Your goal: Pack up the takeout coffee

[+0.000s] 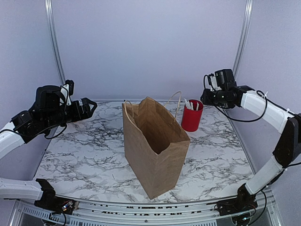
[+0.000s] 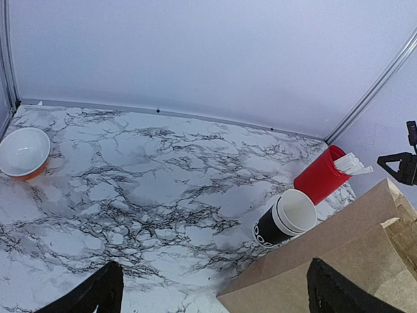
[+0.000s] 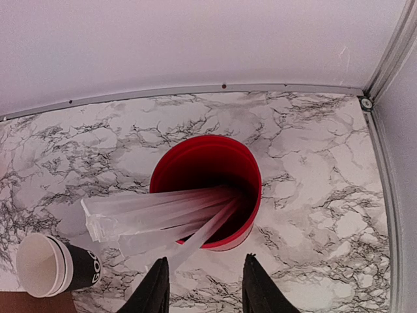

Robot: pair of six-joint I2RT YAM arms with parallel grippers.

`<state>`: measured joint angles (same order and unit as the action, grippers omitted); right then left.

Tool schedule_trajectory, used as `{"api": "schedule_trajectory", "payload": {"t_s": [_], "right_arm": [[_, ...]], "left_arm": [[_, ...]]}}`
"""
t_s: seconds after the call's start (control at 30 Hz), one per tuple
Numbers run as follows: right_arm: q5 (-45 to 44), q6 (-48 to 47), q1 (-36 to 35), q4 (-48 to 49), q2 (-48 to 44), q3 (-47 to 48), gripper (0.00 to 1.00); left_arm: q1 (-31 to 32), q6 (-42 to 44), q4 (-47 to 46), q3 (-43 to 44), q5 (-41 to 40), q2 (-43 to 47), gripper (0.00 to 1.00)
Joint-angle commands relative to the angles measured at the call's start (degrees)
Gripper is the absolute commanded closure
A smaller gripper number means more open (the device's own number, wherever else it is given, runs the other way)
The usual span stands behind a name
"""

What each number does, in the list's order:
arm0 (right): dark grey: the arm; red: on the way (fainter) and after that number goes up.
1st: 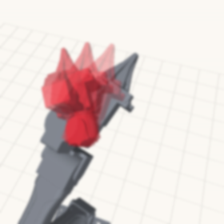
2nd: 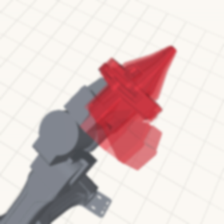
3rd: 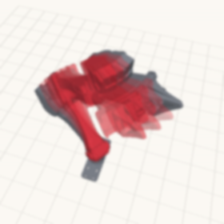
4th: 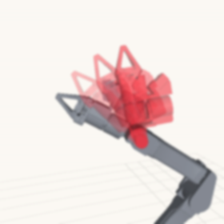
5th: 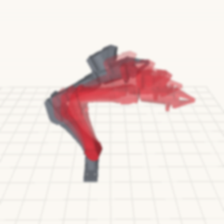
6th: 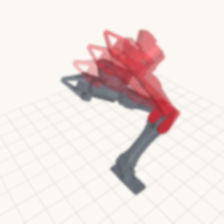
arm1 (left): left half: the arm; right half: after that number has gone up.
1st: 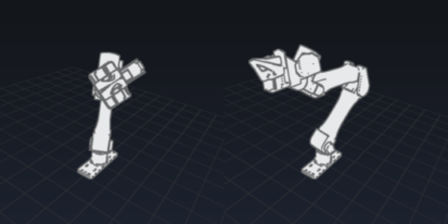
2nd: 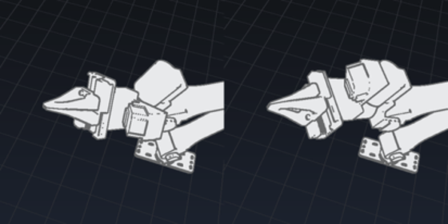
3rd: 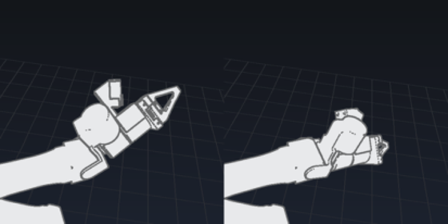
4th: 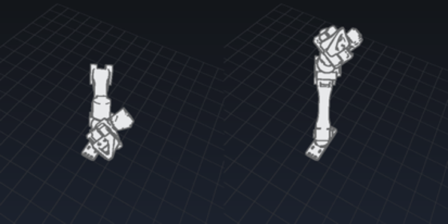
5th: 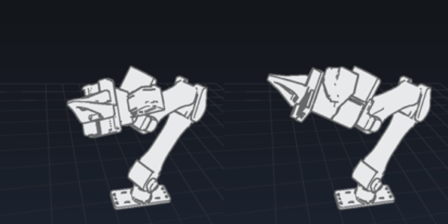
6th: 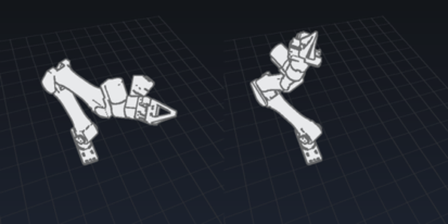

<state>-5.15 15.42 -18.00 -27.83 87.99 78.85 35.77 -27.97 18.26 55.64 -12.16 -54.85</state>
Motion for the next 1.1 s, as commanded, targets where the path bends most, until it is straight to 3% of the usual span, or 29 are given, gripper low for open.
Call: {"api": "schedule_trajectory", "payload": {"t_s": [0.0, 0.6, 1.07], "right_arm": [[-0.8, -0.7, 0.1, -1.7, -2.1, 0.3, 0.62], [1.9, -3.4, -5.7, -2.1, 2.9, 2.2, 0.6], [-5.0, -3.0, -5.3, -2.1, 5.1, 3.8, 0.65]], "left_arm": [[-0.3, -0.3, -2.1, 0.3, 1.2, -0.7, 0.01], [-0.3, -0.9, -2.7, -0.1, 1.5, -0.5, 0.01], [-0.3, -0.9, -2.6, 0.3, 2.0, -0.6, 0.01]]}}
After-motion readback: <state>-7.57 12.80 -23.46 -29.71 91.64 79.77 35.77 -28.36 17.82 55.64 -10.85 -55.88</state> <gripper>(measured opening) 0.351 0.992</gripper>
